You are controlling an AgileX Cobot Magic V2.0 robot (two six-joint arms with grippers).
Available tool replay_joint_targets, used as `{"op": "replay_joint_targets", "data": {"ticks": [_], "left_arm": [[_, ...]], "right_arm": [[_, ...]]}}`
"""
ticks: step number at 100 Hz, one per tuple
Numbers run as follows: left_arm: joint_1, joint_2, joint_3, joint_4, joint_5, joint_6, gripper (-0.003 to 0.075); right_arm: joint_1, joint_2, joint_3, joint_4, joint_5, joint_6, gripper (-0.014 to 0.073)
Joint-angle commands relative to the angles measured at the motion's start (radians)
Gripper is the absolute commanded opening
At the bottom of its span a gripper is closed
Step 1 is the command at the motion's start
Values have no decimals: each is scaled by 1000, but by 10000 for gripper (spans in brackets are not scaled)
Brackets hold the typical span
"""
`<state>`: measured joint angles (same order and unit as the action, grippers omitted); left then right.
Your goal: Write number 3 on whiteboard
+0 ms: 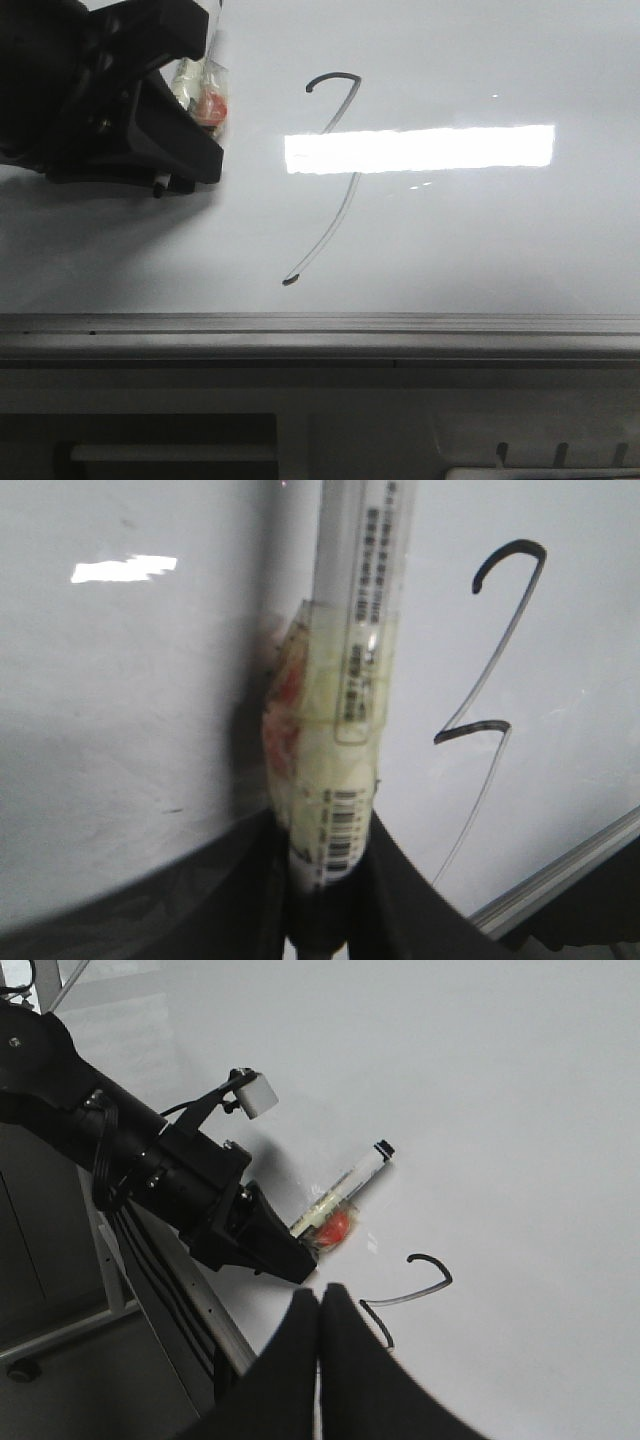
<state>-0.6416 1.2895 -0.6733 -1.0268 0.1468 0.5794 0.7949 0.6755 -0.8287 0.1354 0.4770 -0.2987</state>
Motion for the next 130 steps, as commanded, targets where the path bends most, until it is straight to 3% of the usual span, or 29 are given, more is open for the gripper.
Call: {"op": "replay_joint_targets", "data": {"ticks": [1,29,55,65,85,102,130], "left_arm": [[29,58,-2,17,-289,-9,-20],[29,88,-2,18,-293,-9,12],[29,92,-2,18,-320,-9,289],[29,92,-2,18,-340,-9,338],[29,92,-2,18,-349,-9,356],[29,62,-2,18,-349,-9,507],[27,-123,-7,19,-325,-9,499]], "right_arm": [[-8,-3,-13,11,-92,4,-61],[-8,-3,-4,14,-116,4,-61],[-8,-3,-4,14,-116,4,-61],[-8,-3,-4,14,-117,4,-61],[-8,-3,-4,14,-120,4,-61],[-8,-3,-4,14,-122,4,-61],[-8,-3,-4,14,-141,4,-61]]}}
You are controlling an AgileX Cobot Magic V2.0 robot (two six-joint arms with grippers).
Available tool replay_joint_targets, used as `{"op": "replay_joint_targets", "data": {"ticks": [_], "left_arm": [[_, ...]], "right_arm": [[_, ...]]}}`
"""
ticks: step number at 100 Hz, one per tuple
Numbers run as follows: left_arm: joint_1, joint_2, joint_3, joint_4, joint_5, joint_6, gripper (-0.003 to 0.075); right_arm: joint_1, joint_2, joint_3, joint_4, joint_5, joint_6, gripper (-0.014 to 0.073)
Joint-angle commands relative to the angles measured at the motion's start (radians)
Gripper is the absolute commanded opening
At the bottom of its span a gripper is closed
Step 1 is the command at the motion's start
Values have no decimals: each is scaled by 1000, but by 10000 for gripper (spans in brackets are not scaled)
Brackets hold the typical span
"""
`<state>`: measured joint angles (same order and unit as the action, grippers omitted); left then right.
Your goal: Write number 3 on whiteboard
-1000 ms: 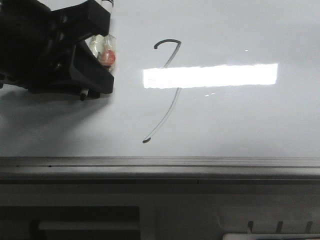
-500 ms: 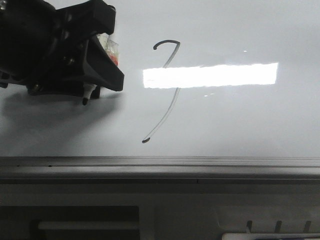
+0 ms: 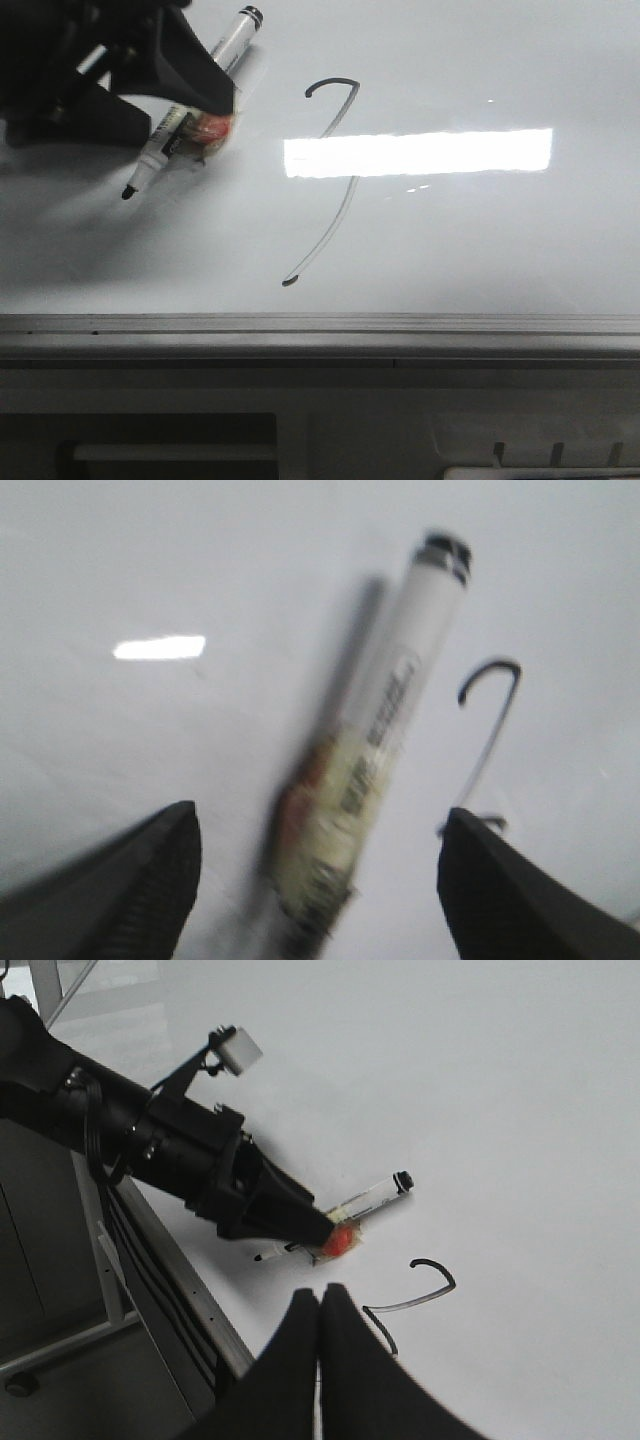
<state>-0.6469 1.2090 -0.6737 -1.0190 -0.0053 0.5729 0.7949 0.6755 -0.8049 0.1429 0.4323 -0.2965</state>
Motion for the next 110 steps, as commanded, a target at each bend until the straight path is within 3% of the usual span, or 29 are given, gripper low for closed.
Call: {"op": "replay_joint_targets", "data": {"ticks": [1,18,38,79,97,110], "left_arm": [[33,-54,-6,11,-170,-3,496],[33,-195,-5,11,-144,2,354],[33,-385,-5,88,-99,2,-20],[33,-543,5,362,-16,3,-21],[75,-642,56,480,-18,3,-21],[135,-728,112,484,-6,3,-21]], "right_arm": [[-8,-3,-28,6,-96,2,-61],[-8,-6,-28,6,-98,2,-61],[-8,-16,-28,-20,-113,2,-61],[-8,-76,14,-41,-125,2,-61],[-21,-184,124,-82,-158,2,-61],[-74,-315,236,-82,-226,2,-61]]}}
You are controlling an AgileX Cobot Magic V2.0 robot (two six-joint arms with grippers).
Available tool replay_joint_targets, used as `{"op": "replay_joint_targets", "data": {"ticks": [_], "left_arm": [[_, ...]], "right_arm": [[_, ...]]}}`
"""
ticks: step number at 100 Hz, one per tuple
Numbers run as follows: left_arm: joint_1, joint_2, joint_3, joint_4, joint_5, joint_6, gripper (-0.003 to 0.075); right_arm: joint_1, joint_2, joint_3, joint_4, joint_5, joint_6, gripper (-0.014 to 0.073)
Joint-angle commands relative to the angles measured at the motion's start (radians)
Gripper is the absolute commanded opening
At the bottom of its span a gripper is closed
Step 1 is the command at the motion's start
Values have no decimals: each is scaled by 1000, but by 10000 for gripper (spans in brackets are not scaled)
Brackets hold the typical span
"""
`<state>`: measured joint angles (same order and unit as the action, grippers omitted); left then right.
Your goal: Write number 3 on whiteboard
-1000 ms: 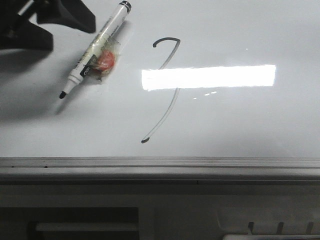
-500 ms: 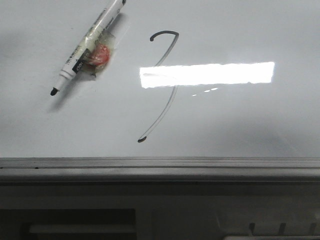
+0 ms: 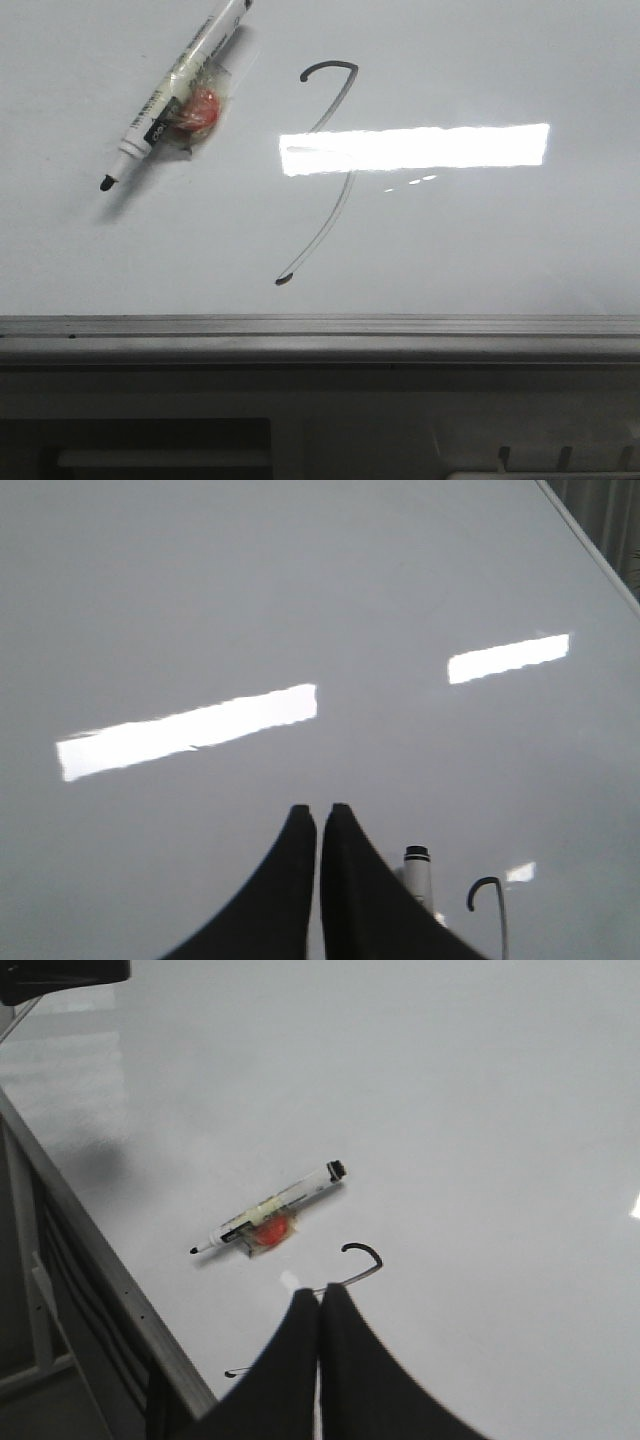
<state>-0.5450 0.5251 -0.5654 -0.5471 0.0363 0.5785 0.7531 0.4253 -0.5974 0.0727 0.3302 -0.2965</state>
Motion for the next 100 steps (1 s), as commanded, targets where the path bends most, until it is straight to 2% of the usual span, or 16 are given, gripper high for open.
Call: {"op": "replay_joint_targets", "data": {"ticks": [1,17,29,87,91,100], "left_arm": [[39,-54,11,12,-45,-3,-21],[98,-147,87,12,48,-3,-21],[115,-184,126,12,105,-3,-21],[115,-186,139,10,107,-3,-21],[115,-186,134,-21,113,-3,-21],[115,-186,127,-202,96,-3,-21]], "right_arm": [[-36,-72,34,-12,-127,2,-61],[-119,-217,134,-48,-115,2,-61],[-130,-277,176,-48,-84,2,-61],[-130,-288,195,-48,-49,2,-61],[-130,-288,195,-48,-49,2,-61],[-130,-288,195,-48,-49,2,-61]]}}
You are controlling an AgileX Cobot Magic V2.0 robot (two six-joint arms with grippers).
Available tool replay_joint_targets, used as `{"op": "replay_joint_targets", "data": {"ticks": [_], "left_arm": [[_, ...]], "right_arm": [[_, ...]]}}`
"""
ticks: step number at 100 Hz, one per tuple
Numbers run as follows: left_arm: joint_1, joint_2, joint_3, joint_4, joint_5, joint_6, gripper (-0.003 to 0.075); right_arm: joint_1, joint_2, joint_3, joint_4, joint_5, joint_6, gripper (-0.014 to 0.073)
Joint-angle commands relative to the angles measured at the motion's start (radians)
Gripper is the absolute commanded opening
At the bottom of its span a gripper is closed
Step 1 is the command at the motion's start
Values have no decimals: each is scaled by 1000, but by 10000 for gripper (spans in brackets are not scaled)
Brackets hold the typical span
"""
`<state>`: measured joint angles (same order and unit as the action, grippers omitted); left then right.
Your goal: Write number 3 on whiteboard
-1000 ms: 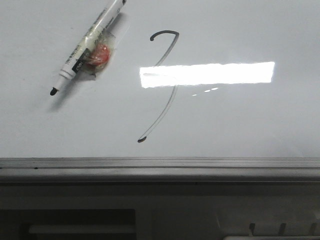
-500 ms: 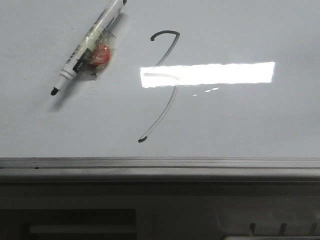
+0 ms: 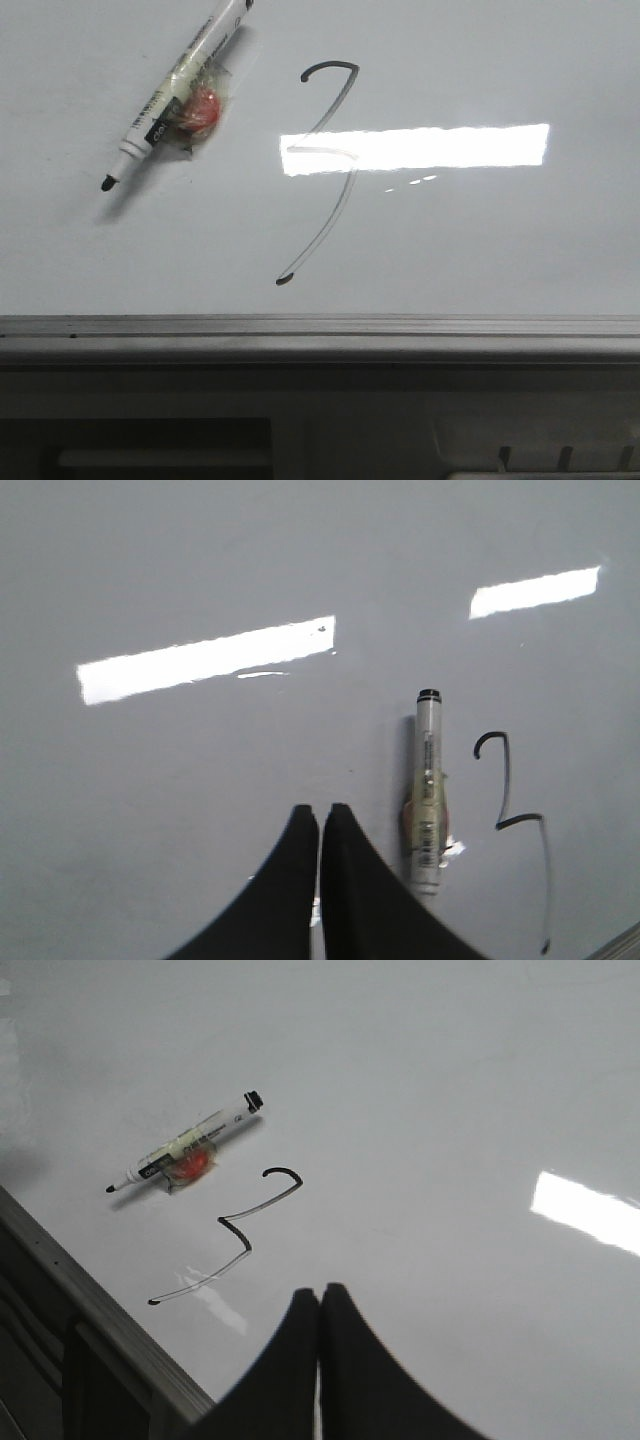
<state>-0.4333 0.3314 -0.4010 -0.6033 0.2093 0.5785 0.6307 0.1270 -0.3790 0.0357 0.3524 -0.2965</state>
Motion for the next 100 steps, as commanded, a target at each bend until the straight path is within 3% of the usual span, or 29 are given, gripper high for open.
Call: {"op": "replay_joint_targets", "data": {"ticks": [1,9,36,48,54,72,85,100], "left_arm": [[4,8,-37,-157,-77,-3,-21],[4,8,-37,-215,-75,-3,-21],[4,-11,-3,-206,-93,-3,-21],[4,-47,59,-62,-187,-3,-21],[4,-81,108,85,-229,-8,-21],[57,-239,291,461,-376,-327,-21],[153,-318,341,493,-294,-471,-21],[246,-343,381,493,-209,-536,-21]], "right_arm": [[-8,10,-23,-11,-71,2,-61],[-8,10,-23,-11,-71,2,-61],[-8,10,-23,-11,-73,2,-61],[-8,10,-23,-11,-73,2,-61],[-8,10,-23,-11,-73,2,-61],[-8,10,-23,-11,-73,2,-61],[-8,10,-23,-11,-73,2,-61],[-8,10,-23,-11,-73,2,-61]]}}
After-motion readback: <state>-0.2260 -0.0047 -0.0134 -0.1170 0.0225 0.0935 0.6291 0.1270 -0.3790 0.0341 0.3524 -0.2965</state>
